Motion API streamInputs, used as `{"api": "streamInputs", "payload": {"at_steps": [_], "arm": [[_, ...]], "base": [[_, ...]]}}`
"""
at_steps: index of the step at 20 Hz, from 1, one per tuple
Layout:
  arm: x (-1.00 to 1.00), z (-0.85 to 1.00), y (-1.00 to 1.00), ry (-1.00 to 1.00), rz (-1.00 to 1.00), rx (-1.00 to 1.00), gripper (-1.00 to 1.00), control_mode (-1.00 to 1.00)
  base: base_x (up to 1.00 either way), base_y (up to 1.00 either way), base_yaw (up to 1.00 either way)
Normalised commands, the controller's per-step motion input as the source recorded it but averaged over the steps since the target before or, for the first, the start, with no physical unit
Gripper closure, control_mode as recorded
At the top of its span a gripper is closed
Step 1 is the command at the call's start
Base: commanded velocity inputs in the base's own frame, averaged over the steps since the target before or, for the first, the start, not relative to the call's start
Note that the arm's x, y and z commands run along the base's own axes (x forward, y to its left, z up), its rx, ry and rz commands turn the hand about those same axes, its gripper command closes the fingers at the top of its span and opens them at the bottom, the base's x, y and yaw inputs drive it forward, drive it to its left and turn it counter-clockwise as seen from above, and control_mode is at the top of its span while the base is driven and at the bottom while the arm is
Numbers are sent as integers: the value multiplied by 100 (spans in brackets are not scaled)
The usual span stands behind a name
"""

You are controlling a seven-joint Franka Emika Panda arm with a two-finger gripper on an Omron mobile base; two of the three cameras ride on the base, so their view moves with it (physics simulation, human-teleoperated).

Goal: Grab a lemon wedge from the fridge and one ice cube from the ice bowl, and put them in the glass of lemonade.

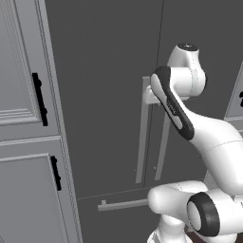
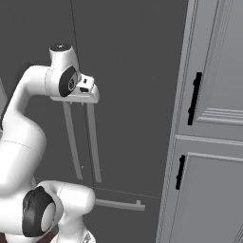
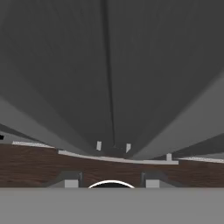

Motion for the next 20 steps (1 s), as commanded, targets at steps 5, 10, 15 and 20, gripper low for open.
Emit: {"api": "streamInputs", "payload": {"at_steps": [5, 10, 15, 20], "arm": [[-2, 0, 0, 2, 0, 0, -100, -100], [-67, 0, -3, 0, -6, 1, -100, -100], [-65, -3, 0, 0, -9, 0, -100, -100], [-55, 0, 0, 0, -2, 0, -100, -100]], "base": [[0, 0, 0], [0, 0, 0], [0, 0, 0], [0, 0, 0]]}}
